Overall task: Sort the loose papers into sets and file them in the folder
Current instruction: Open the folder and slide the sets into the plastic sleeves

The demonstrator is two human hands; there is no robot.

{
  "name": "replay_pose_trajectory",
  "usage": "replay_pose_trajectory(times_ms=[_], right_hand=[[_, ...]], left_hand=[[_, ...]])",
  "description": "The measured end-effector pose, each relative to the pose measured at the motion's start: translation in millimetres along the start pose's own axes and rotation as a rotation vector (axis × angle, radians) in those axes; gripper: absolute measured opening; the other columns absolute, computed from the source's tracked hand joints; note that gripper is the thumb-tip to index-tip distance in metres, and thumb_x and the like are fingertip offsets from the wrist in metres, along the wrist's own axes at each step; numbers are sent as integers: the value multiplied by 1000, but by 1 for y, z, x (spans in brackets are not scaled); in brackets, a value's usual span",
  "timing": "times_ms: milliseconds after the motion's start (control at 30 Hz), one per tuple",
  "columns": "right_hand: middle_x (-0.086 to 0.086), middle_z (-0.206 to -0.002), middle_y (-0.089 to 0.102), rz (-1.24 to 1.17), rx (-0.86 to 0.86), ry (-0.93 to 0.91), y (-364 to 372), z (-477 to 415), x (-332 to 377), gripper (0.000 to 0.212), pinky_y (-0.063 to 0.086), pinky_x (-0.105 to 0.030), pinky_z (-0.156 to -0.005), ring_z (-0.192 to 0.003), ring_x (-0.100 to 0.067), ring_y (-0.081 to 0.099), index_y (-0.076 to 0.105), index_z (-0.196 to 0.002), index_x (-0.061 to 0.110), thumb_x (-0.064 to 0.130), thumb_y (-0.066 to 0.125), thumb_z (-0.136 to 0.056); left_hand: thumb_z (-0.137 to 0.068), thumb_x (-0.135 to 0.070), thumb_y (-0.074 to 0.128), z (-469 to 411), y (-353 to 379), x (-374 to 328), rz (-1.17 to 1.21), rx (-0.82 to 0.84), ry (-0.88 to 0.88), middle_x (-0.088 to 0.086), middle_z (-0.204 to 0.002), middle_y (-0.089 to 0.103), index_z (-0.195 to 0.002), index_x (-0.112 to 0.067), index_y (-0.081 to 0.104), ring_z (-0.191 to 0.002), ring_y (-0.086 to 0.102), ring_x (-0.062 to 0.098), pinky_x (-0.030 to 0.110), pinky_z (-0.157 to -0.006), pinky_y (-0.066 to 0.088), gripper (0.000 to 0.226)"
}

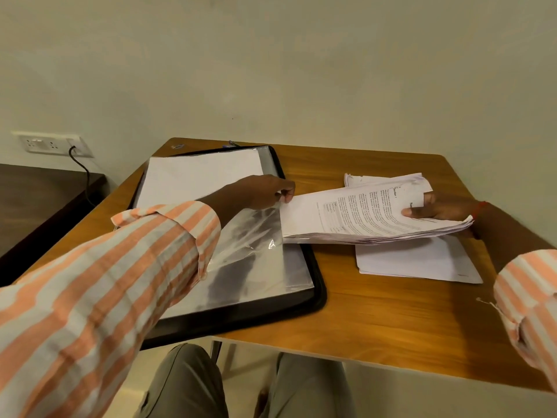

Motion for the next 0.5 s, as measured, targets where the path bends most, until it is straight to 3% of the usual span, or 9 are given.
replay_pose_trajectory(times_ms=[67, 167, 300, 333, 400, 500], right_hand=[[11, -106, 73, -11, 0, 26, 1, -3, -3, 21, 48, -19, -82, -99, -12, 67, 67, -114, 25, 29, 66, -93], [4, -100, 77, -72, -4, 40, 5, -6, 0, 27, 50, -17, -73, -95, -20, 71, 69, -113, 19, 31, 68, -89], [-1, -103, 77, -197, 47, 29, 15, -8, 10, 74, 55, -22, -70, -90, -20, 73, 68, -114, 16, 64, 85, -60], [-3, -104, 77, -200, 39, 42, 14, -7, 11, 71, 55, -21, -65, -87, -19, 74, 68, -116, 14, 60, 84, -64], [-8, -106, 76, -260, 14, 86, 10, -8, 11, 46, 55, -21, -56, -81, -21, 75, 67, -119, 11, 39, 74, -83], [-14, -105, 76, -575, -9, 217, 10, 0, 7, 23, 59, -31, -52, -77, -27, 76, 65, -119, 10, 18, 59, -99]], left_hand=[[-97, -1, 50, -1, 0, 0, 13, 3, -8, -9, -95, 64, -90, -32, 55, -86, 59, 13, 35, -81, 49, 32], [-96, -2, 51, 0, 0, -2, 11, 1, -9, -9, -99, 65, -91, -32, 58, -91, 62, 15, 39, -86, 54, 31], [-94, -2, 53, 2, 1, -3, 2, -3, -15, -9, -101, 64, -94, -29, 62, -92, 61, 16, 40, -87, 56, 29], [-94, -3, 54, 4, 1, -4, -3, -20, -14, -9, -103, 63, -95, -30, 62, -92, 61, 15, 39, -86, 56, 28], [-95, -4, 56, 11, -1, -6, -24, -70, -20, -10, -108, 60, -99, -30, 62, -95, 61, 15, 34, -81, 53, 27], [-99, -11, 58, 27, 0, -17, 32, -172, -59, -5, -120, 61, -114, -24, 61, -101, 61, 16, 31, -82, 52, 21]])
Point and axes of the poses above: each hand's wrist, its own z-axis away from the middle knuckle, its own y-axis out of the palm, x = y × z, the point moved 3 cm from there along -z, towards the middle knuckle
